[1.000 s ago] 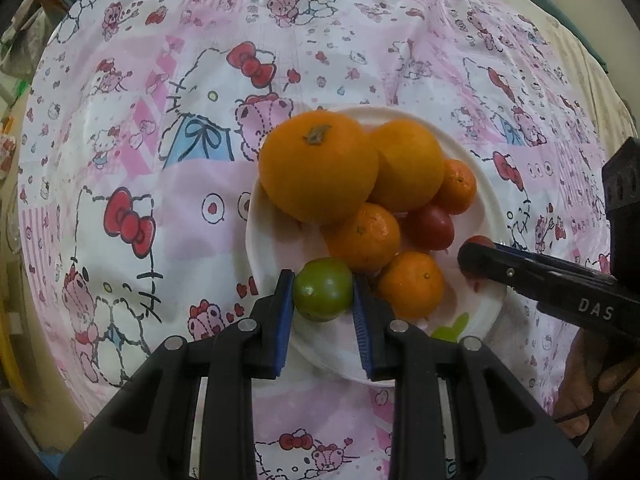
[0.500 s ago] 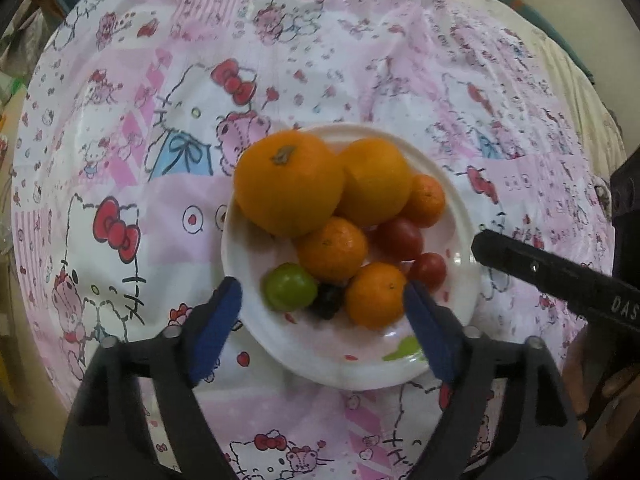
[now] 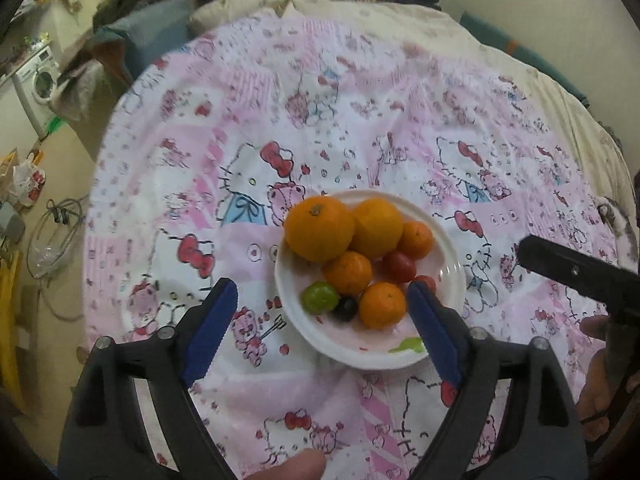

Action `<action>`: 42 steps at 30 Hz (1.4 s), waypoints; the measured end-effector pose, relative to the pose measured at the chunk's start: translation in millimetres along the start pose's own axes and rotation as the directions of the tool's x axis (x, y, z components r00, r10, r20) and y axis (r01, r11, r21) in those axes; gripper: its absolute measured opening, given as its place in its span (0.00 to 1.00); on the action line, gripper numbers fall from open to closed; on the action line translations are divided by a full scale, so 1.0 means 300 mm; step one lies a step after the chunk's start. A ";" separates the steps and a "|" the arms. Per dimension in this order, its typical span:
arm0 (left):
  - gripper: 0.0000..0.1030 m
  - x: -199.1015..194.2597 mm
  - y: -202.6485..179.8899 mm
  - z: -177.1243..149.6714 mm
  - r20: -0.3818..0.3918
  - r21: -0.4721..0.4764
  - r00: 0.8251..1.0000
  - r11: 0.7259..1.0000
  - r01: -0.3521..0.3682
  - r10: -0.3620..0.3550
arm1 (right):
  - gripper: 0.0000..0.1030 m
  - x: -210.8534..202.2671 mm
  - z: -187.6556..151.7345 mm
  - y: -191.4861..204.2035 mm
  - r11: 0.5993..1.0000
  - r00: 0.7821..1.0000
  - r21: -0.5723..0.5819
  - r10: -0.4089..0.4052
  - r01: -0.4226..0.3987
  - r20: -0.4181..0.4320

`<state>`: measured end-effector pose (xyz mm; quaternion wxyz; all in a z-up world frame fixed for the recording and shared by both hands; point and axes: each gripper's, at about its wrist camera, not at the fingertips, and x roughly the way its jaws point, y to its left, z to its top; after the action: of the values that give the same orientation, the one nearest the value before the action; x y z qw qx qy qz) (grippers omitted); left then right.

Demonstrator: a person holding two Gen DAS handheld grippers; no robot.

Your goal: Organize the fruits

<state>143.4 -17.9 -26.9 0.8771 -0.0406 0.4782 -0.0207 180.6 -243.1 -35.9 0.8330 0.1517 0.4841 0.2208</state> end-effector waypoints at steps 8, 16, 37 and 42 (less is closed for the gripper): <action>1.00 -0.119 0.034 -0.102 0.036 -0.062 0.999 0.998 -0.014 0.016 | 0.93 -0.116 -0.125 0.024 0.999 0.999 -0.034 -0.015 0.016 0.037; 1.00 -0.216 0.008 -0.220 0.081 -0.040 0.996 0.999 -0.028 0.031 | 1.00 -0.219 -0.223 0.060 0.995 0.991 -0.073 -0.054 0.063 0.121; 1.00 -0.286 0.008 -0.312 0.216 -0.048 0.973 0.996 -0.069 0.078 | 1.00 -0.226 -0.343 0.143 0.959 0.945 -0.172 -0.172 0.225 0.280; 1.00 -0.279 0.009 -0.312 0.210 -0.051 0.975 0.997 -0.057 0.067 | 1.00 -0.209 -0.339 0.142 0.959 0.947 -0.169 -0.175 0.226 0.269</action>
<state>19.4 -13.8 -7.5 0.9220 -0.0470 0.3836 0.0218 55.0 -234.9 -19.0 0.9167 0.0446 0.3632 0.1605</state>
